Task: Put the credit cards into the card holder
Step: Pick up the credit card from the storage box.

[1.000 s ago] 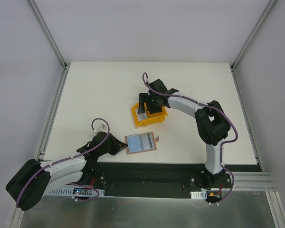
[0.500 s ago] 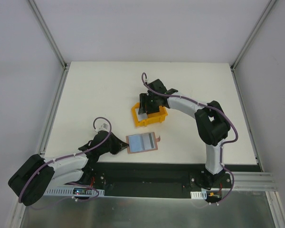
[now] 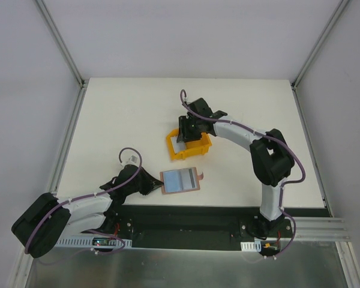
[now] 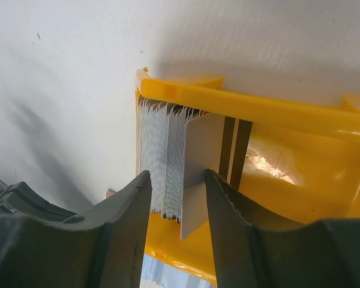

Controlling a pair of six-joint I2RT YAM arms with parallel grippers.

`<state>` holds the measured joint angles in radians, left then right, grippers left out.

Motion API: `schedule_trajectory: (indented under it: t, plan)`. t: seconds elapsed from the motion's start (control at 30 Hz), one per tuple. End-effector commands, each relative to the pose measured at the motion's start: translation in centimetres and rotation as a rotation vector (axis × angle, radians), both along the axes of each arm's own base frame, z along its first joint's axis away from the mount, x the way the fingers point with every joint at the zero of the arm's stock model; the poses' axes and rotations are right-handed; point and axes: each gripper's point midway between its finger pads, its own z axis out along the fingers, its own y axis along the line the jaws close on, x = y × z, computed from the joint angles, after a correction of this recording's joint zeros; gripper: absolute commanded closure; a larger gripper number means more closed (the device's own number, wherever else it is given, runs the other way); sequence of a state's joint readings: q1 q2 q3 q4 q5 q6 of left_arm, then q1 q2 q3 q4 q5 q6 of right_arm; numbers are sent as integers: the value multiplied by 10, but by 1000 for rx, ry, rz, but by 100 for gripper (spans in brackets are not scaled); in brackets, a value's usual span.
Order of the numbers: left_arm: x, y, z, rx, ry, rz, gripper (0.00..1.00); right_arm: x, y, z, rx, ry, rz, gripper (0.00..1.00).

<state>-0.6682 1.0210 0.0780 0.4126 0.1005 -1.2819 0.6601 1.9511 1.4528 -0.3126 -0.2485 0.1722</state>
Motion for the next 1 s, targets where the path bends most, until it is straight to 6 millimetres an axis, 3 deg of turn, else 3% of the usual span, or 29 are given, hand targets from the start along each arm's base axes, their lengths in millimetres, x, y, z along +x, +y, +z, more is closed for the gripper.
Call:
schedule_trajectory:
  t: [0.0,0.17,0.57,0.8,0.97]
  plan:
    - [-10,3,-11,48,32,-39,100,0,7,42,49,-67,28,58]
    - [-10,2,-10,46,32,-45,100,1,2,41,26,-74,20,70]
    - [-11,1,-12,45,37,-52,100,14,-4,59,-11,-150,15,97]
    - [-11,1,-13,49,40,-57,100,27,-24,68,-108,-227,-16,100]
    - [-11,0,-14,52,43,-60,100,32,-35,90,-119,-291,-33,100]
